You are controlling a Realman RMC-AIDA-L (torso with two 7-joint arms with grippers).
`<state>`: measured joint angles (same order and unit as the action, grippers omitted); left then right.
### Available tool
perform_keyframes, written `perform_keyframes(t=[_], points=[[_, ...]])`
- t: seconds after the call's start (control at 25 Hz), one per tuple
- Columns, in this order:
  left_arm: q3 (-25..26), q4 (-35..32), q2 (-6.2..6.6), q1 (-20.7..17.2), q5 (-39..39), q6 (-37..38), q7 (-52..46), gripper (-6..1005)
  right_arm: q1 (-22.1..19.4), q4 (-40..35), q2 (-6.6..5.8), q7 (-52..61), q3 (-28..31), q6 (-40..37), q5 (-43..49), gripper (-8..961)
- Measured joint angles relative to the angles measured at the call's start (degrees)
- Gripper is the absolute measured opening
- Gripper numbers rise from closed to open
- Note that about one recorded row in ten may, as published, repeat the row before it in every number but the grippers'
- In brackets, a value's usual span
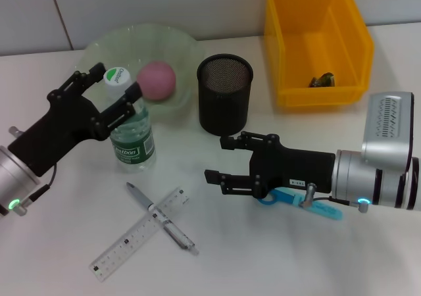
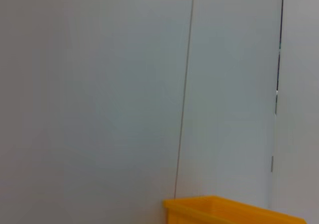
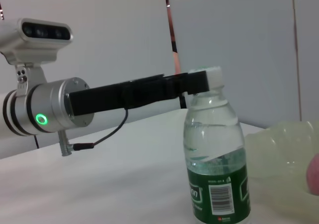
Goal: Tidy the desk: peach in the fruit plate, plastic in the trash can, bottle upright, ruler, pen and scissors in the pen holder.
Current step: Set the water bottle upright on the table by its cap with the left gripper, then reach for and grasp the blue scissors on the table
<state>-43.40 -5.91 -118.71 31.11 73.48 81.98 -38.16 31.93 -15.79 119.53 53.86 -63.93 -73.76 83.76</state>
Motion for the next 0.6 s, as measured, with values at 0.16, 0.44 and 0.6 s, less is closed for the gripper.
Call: perform_keyframes(t=[0.16, 0.44, 0.6], points=[[-0.04, -2.98, 0.33, -1.51, 0.31, 0.35, -4.33, 790, -0.07, -0.03, 0.0, 0.0, 0.02, 0.0, 0.0, 762], [-8.35, -15.35, 1.25, -7.54, 0.94, 6.33, -16.26, 796, -0.12, -0.29, -0.13, 0.15, 0.12, 0.0, -0.05, 762], [-14.92, -21.29, 3.0, -10.66, 1.26, 9.45, -22.97, 796, -0.15, -0.45, -0.16, 0.15, 0.56, 0.0, -0.07, 762]])
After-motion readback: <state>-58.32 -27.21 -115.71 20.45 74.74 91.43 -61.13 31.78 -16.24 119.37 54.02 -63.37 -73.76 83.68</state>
